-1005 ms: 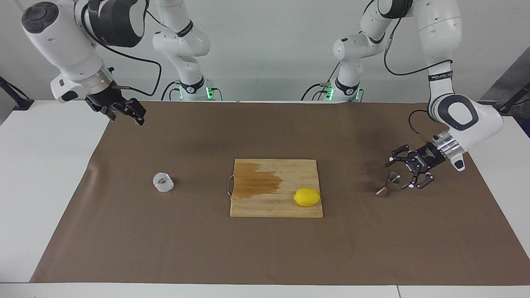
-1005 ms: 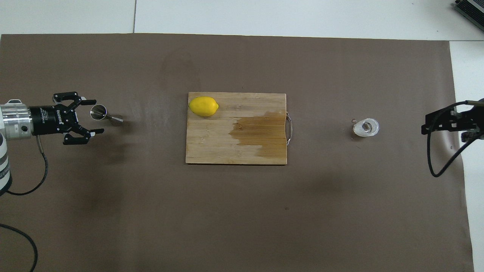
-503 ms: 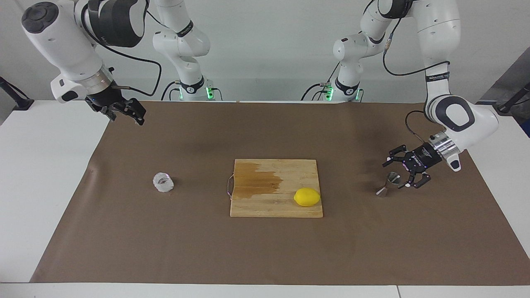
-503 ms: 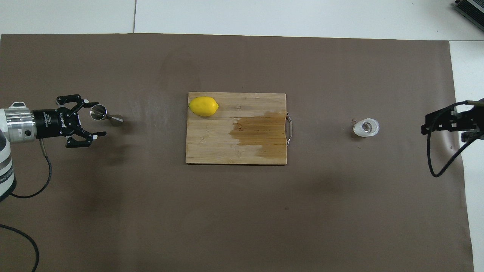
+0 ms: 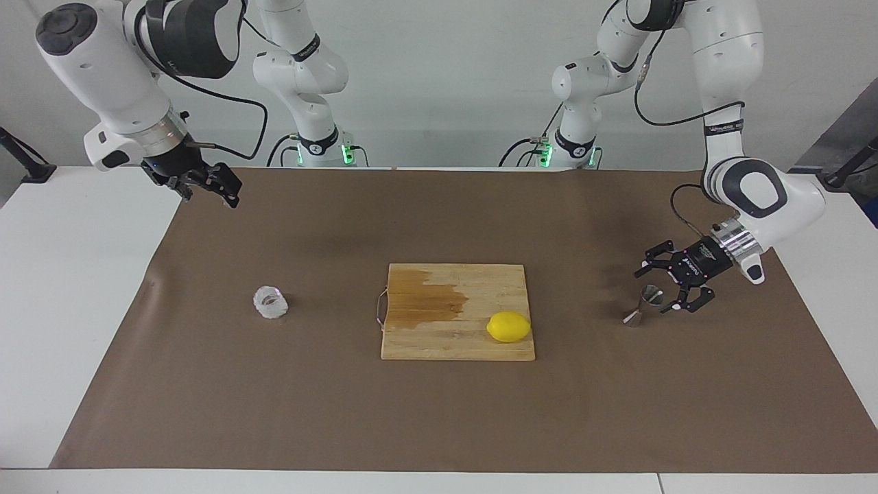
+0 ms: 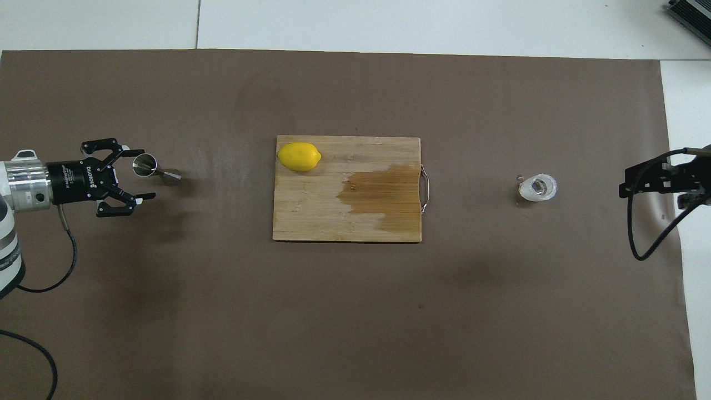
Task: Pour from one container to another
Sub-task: 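Close the left gripper around the small metal cup, then lift the metal cup with the left gripper and carry it over the board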
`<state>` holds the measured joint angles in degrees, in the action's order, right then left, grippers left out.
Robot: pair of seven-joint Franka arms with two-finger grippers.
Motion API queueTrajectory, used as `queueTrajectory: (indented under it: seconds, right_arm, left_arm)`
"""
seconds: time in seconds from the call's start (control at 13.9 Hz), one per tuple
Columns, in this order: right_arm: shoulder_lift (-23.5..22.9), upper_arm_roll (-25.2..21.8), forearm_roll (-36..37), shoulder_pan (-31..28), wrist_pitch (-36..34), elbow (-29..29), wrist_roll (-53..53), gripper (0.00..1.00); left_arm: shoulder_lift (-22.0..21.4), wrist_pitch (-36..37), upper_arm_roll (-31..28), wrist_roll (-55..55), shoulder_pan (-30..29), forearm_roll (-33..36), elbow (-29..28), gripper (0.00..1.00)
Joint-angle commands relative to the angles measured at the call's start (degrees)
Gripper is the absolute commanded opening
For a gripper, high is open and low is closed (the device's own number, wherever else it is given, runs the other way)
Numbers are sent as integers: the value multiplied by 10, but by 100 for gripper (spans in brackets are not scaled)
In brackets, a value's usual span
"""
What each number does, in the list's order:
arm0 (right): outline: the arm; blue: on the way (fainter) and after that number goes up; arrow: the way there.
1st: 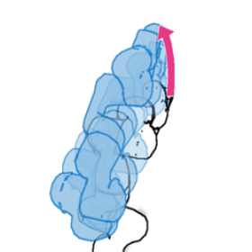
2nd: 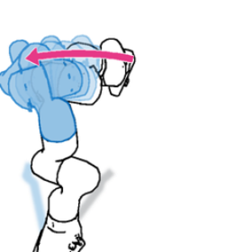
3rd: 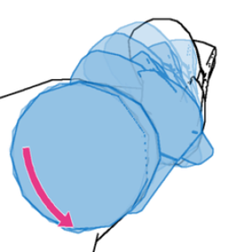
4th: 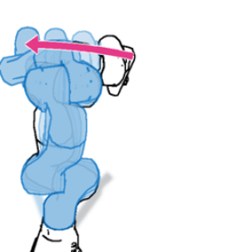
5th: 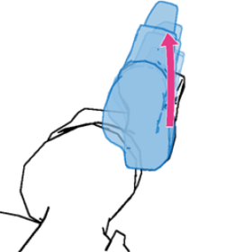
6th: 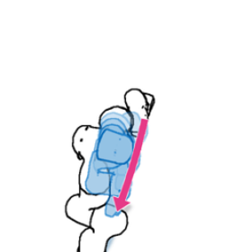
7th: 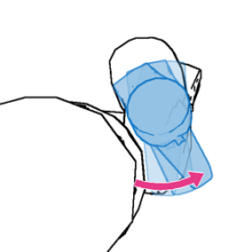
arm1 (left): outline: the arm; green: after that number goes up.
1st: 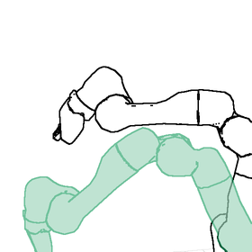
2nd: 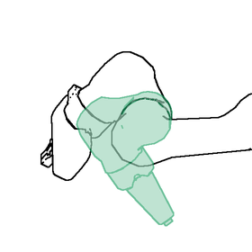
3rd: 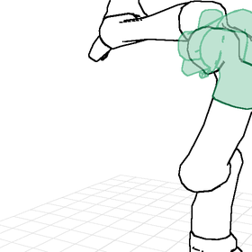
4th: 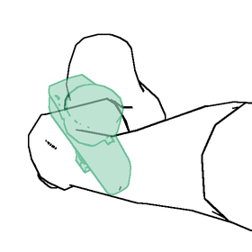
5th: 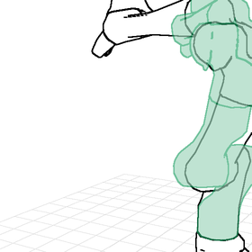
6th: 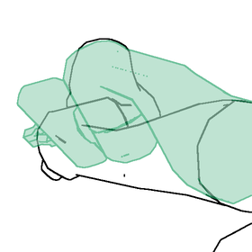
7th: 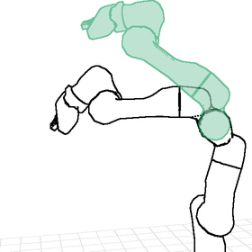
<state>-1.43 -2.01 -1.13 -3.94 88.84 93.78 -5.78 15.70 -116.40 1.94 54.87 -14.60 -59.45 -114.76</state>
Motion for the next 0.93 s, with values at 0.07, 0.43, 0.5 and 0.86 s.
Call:
queueTrajectory:
  seconds: [0.07,0.43,0.5,0.86]
  right_arm:
    - [5,0,-10,-3,5,6,-7,100]
    - [5,1,-10,-3,5,6,-7,100]
    - [5,1,-10,-3,5,6,-7,100]
    - [5,1,-10,-3,5,6,-7,100]
  left_arm:
    - [-16,-8,1,-15,-2,-15,-21,100]
    - [-16,-10,1,-15,0,-22,-21,95]
    - [-16,-9,1,-15,-1,-23,-21,93]
    - [-15,-20,1,-14,1,-31,-21,64]
